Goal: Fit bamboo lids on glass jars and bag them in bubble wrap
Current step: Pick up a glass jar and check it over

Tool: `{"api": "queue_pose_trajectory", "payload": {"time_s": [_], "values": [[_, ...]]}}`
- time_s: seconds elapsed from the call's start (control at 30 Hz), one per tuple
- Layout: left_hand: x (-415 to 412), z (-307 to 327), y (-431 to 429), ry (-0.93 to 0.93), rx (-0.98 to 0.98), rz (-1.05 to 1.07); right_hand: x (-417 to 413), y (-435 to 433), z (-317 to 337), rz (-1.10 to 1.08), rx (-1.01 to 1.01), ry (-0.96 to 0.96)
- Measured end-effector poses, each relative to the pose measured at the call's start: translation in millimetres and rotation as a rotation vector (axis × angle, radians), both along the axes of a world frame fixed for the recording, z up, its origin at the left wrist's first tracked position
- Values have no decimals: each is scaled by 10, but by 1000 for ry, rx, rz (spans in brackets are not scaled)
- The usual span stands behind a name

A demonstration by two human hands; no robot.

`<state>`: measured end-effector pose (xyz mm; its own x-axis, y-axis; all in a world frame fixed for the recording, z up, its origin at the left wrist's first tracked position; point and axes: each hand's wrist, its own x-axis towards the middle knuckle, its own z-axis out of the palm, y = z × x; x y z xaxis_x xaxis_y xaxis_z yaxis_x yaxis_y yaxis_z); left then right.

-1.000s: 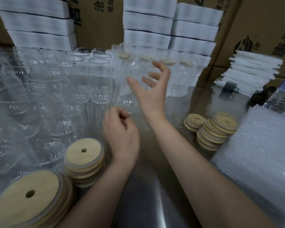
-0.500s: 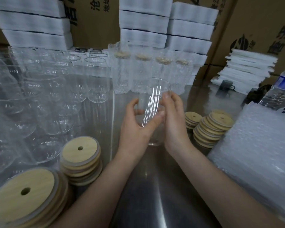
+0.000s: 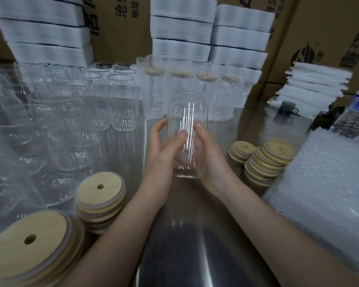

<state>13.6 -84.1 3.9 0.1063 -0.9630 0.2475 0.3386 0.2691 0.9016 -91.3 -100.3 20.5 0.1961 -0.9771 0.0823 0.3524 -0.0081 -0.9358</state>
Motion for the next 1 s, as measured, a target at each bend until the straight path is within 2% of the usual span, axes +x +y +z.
{"api": "queue_pose_trajectory", "payload": {"time_s": [0.1,0.27,0.4,0.57,0.83,1.0], "values": [[19,26,-10,-28,-17,18,20,1,-31,-59,-64,50],[-34,80,68,-86,7,75,124,36,-94,-216,-312,276],[-48,115,82,-9,-22,193,222,16,-117,-261,-377,352],[-43,137,61,-73,10,254,203,-19,-84,-239,-284,298],[-11,101,52,44,18,130,66,-100,2,-222,-107,277],[-6,69,37,124,139,92,-25,-88,-27,-55,-25,154]]}}
